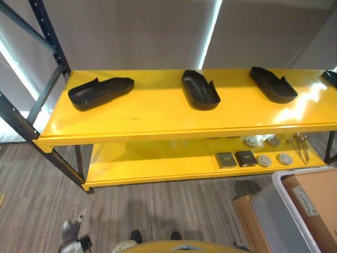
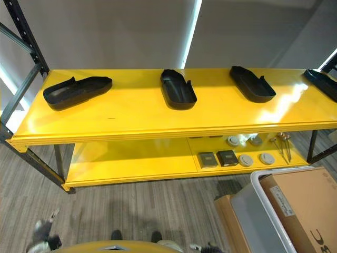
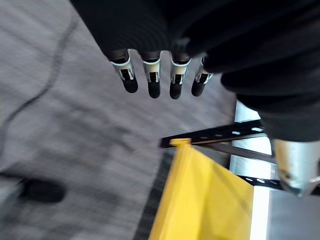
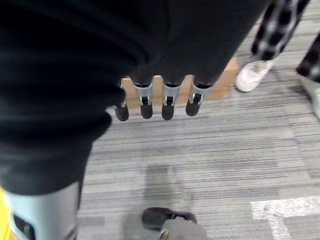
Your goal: Move parts from the plastic box to the shelf.
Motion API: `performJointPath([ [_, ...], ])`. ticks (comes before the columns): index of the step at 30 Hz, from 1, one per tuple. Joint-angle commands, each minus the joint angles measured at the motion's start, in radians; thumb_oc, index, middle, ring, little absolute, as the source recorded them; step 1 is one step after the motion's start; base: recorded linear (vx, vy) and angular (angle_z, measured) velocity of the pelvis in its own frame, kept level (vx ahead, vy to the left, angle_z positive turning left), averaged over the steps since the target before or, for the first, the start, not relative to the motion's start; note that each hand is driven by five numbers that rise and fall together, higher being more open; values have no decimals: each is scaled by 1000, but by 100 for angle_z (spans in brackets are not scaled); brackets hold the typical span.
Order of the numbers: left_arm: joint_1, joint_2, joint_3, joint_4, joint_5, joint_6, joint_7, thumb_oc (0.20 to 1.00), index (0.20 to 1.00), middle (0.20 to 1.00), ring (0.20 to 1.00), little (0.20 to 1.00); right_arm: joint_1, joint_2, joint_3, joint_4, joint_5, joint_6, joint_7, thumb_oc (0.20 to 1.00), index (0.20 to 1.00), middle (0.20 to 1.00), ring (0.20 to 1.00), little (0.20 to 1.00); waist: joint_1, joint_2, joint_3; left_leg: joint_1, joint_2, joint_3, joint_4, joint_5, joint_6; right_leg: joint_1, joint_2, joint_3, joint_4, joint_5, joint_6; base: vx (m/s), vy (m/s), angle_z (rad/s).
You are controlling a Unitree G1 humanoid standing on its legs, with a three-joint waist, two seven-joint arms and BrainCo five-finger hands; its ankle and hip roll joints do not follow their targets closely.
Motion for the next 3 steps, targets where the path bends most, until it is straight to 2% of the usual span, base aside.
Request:
performJointPath([
  [1,-42,-1,0,-43,81,39,-140,1000,1000,1000,1000,1000,-43,4,-3,-24,-45,-25,19,1000,1000,1000,1000,1000,6,-9,38,38,-21,35,50,-91,35,2,-21,-32,19,56,70,-8,-24,-23],
  [3,-45,-5,-12,62,132,56,-170,1000,1000,1000,1000,1000,-31,20,-17,6,-61,-21,25,1000,1000,1000,1000,1000,-8,-6,36,45,-20,44,43,-93,35,-1,-20,-23,18,55,70,-11,-8,-12],
])
